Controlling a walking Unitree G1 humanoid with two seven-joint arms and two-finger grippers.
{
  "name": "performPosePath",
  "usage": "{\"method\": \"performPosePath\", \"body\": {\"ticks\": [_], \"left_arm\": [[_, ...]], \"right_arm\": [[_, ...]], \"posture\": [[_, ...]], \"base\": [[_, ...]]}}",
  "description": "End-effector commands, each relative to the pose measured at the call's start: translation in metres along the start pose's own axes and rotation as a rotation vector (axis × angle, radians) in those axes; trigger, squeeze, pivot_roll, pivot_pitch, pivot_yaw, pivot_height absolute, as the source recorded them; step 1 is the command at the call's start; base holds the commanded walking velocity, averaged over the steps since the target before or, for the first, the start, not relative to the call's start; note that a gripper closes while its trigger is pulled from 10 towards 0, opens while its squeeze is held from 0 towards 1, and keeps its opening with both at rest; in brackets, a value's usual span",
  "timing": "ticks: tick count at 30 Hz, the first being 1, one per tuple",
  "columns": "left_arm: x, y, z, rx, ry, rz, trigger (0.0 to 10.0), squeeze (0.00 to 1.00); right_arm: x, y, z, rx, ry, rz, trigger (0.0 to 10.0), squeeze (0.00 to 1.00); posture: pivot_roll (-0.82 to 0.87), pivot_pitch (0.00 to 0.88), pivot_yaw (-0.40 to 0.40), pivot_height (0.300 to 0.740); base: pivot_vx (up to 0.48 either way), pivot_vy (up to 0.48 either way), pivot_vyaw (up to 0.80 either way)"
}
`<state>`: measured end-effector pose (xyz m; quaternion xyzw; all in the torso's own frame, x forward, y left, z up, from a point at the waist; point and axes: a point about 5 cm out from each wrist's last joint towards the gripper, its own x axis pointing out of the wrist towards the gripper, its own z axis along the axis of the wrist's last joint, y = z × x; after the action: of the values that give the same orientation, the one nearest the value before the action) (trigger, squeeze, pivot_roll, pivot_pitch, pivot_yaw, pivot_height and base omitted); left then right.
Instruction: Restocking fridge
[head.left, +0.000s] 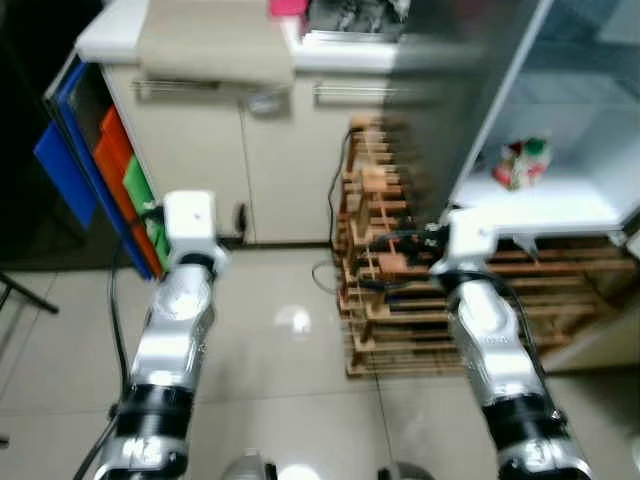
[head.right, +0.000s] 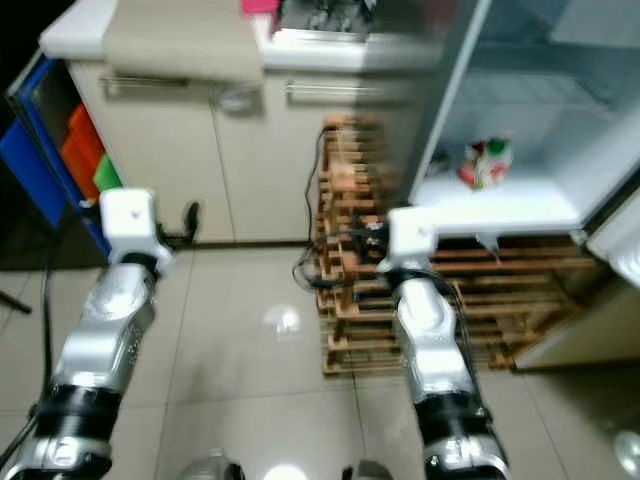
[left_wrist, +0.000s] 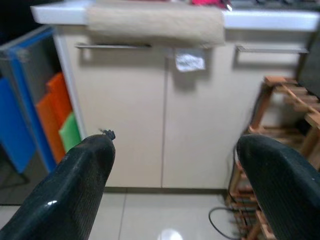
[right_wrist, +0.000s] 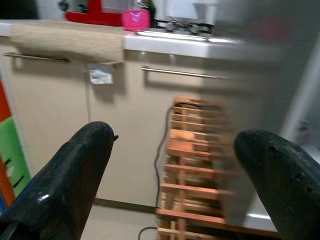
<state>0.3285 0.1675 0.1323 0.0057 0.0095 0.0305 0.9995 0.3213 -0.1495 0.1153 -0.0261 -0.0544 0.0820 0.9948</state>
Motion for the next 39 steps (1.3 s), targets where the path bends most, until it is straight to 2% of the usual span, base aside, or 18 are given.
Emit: {"method": "performPosePath", "body": {"ticks": [1,3,4,8,18,26,31,39], "left_arm": [[0.001,-0.006,0.003,0.009,-0.015,-0.01,10.0,0.0],[0.003,-0.008,0.012,0.018,-0.064,-0.033,10.0,0.0],[0.003,-0.011,0.018,0.01,-0.093,-0.049,10.0,0.0],[0.007,-0.013,0.029,0.0,-0.141,-0.05,10.0,0.0],[0.013,-0.01,0.03,0.018,-0.137,-0.059,10.0,0.0],[0.012,-0.007,0.036,0.02,-0.185,-0.082,10.0,0.0],[0.01,-0.01,0.04,0.019,-0.215,-0.105,10.0,0.0],[0.01,-0.025,0.044,0.019,-0.241,-0.185,10.0,0.0]], "right_arm": [[0.0,-0.005,0.005,-0.01,-0.02,-0.009,10.0,0.17],[0.003,-0.005,0.007,-0.025,-0.029,-0.007,10.0,0.17],[0.004,-0.005,0.008,-0.027,-0.029,-0.011,10.0,0.14],[0.006,-0.006,0.01,-0.023,-0.039,-0.022,10.0,0.1],[0.007,0.002,0.013,-0.028,-0.065,-0.011,10.0,0.11],[0.012,0.003,0.032,-0.056,-0.174,-0.077,10.0,0.1],[0.018,0.002,0.044,-0.059,-0.216,-0.087,10.0,0.1],[0.018,0.001,0.038,0.004,-0.18,-0.102,10.0,0.1]], "posture": [[-0.08,0.016,-0.021,0.74],[-0.08,0.013,-0.016,0.74],[-0.08,0.012,-0.011,0.74],[-0.09,0.0,-0.011,0.74],[-0.08,0.0,0.016,0.74],[-0.06,0.0,0.027,0.74],[-0.07,0.012,0.008,0.74],[-0.09,0.024,0.012,0.74]], "base": [[0.0,0.0,0.67],[0.0,0.0,0.66],[0.0,0.0,0.0],[0.346,0.0,0.0],[0.461,0.0,0.0],[0.465,0.0,0.0],[0.469,0.0,0.0],[0.47,0.0,0.0]]}}
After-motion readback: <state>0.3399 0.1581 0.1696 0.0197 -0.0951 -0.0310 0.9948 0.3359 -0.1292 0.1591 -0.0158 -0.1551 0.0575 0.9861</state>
